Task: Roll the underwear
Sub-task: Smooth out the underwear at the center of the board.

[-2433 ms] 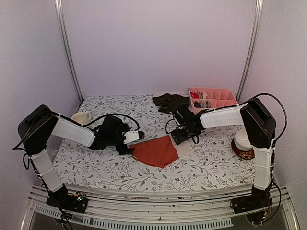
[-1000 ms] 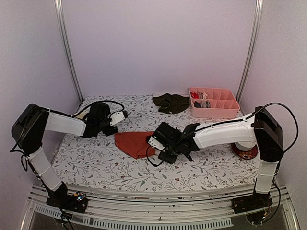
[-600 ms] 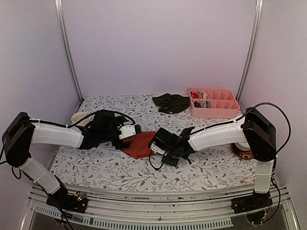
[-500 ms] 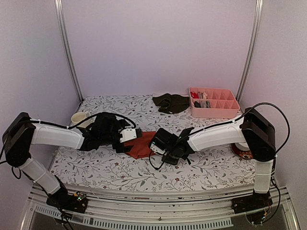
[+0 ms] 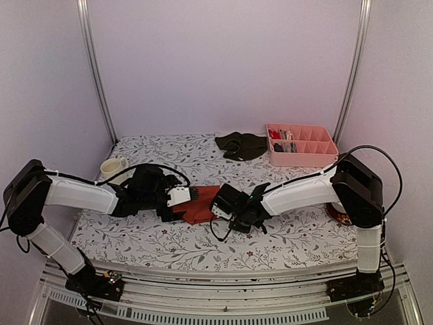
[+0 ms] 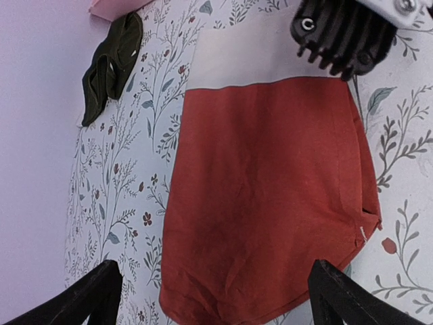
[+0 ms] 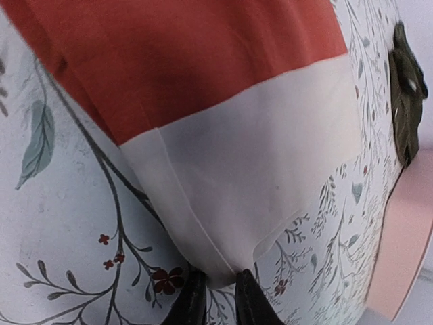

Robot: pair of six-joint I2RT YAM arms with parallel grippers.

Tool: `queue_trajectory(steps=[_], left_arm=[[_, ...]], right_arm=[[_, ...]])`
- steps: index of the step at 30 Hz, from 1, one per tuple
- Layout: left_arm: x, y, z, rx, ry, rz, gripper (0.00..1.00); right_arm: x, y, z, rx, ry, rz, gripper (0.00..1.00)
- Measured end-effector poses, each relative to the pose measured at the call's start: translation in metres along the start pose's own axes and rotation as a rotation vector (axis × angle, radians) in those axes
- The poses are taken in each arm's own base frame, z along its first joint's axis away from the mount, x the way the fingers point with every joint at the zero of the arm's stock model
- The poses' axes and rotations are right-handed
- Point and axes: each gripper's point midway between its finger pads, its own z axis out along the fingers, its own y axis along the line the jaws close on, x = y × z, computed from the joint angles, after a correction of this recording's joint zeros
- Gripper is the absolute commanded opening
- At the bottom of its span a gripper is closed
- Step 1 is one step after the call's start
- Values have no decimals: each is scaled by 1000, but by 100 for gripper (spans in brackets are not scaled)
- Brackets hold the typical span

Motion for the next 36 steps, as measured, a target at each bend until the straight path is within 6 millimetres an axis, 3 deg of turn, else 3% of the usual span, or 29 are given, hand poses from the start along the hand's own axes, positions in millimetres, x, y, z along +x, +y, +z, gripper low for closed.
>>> queue_trajectory(steps=[10,24,31,33,36], left_arm=[[0,2,0,-6,-3,-3,99],[7,-3,8,8,15,-5,99],[12,-8,11,23,28,-5,99],[12,-9,12,24,29,-5,99],[12,-9,12,25,30,-5,99]], right_arm=[[3,0,3,4,9,-4,2],[1,-26,-5,103,-6,46,2],[3,-29,-4,113,-1,59,3],[3,-29,-4,111,1,58,6],[5,-27,-4,99,6,59,25]])
